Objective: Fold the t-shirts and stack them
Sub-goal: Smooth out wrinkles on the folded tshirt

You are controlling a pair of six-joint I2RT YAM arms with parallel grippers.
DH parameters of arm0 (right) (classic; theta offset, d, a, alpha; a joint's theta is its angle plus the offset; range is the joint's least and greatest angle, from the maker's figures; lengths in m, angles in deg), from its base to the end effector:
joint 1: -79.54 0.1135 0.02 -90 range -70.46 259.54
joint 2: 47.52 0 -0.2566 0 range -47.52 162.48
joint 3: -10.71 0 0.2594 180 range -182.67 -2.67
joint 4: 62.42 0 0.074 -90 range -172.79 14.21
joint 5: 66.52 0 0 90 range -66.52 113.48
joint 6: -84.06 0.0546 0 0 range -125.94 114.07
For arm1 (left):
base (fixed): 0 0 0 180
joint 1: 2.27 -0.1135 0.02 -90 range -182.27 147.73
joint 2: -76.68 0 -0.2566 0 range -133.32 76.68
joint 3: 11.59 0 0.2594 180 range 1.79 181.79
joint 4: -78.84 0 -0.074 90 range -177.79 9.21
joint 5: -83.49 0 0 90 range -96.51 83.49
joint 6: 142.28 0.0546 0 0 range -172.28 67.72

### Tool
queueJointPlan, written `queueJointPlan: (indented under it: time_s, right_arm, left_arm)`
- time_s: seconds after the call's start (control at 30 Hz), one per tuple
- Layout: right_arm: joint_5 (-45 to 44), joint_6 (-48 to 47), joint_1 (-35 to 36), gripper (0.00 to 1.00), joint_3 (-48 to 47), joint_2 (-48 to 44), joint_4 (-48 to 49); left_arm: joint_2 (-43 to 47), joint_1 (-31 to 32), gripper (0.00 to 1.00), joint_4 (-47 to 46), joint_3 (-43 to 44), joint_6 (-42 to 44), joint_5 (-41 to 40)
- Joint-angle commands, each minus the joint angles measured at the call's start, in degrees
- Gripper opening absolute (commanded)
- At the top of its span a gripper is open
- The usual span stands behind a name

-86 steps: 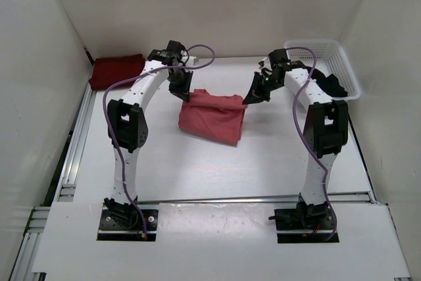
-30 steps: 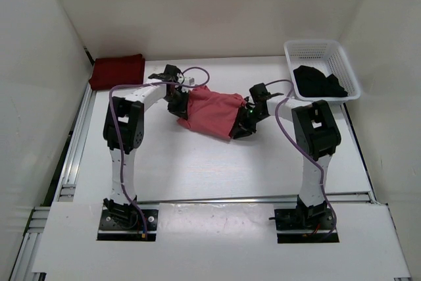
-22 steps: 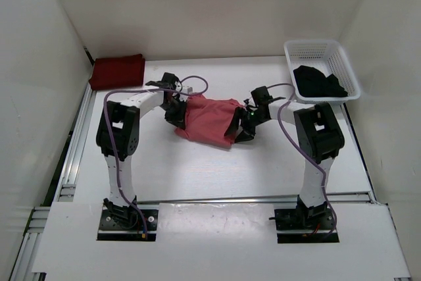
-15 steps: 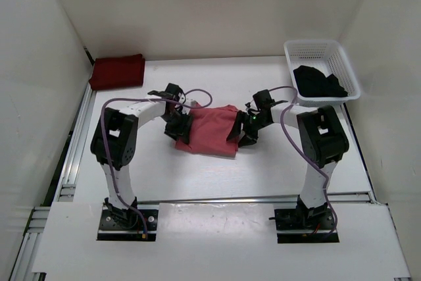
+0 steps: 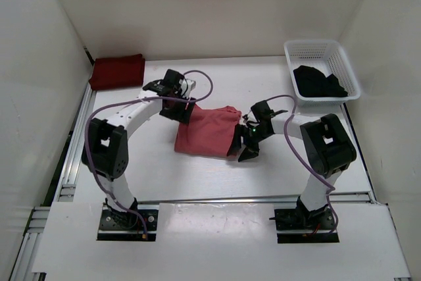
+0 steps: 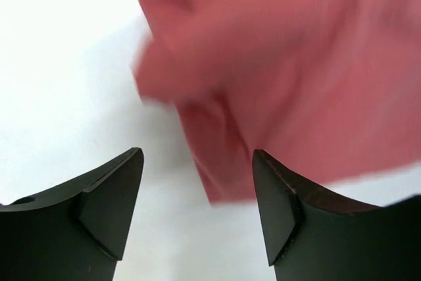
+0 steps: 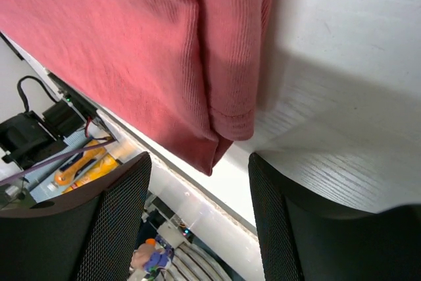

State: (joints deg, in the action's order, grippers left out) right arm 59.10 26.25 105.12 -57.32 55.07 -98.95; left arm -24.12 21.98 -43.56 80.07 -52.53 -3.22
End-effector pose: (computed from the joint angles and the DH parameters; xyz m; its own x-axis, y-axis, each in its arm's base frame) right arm 0.2821 0.1703 0.1048 -0.9998 0.0015 0.0193 0.0135 0.7691 0.6389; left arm 0.3406 -0.1569 0.2063 -0.8395 0.3734 -0.3947 0.4270 0.9026 -0.0544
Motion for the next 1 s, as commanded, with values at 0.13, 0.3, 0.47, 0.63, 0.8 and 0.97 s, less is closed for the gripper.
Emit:
queueJointPlan:
  time_s: [0.13, 0.3, 0.47, 0.63, 0.8, 0.97]
  right_arm:
    - [-0.9, 0.5, -0.1, 0.52, -1.0, 1.3, 1.8]
    - [-1.4, 0.5, -0.1, 0.29, -1.5, 2.4, 1.8]
    - [-1.4, 0.0, -0.1, 0.1, -1.5, 3.0, 1.8]
    - [-1.4, -1.3, -0.1, 0.04, -2.0, 3.0, 0.6]
    - [0.3, -5.4, -0.1, 0.34, -3.9, 3.0, -3.8]
    - [-11.7, -8.6, -2.5, 0.48, -7.8, -6.1, -12.6]
  left_arm:
    - [-11.3, -1.2, 0.76, -3.6, 11.6, 0.3, -6.2]
    - [-17.1, -1.2, 0.75, -3.6, 17.6, 0.3, -7.7]
    - [-20.1, -1.7, 0.75, -3.6, 21.8, 0.3, -12.2]
    - [-21.9, -3.5, 0.81, -3.6, 26.4, 0.3, -12.7]
    - [-23.1, -4.0, 0.83, -3.6, 26.9, 0.3, -15.9]
    - [-16.9, -6.6, 0.83, -3.0, 27.5, 0.3, -13.6]
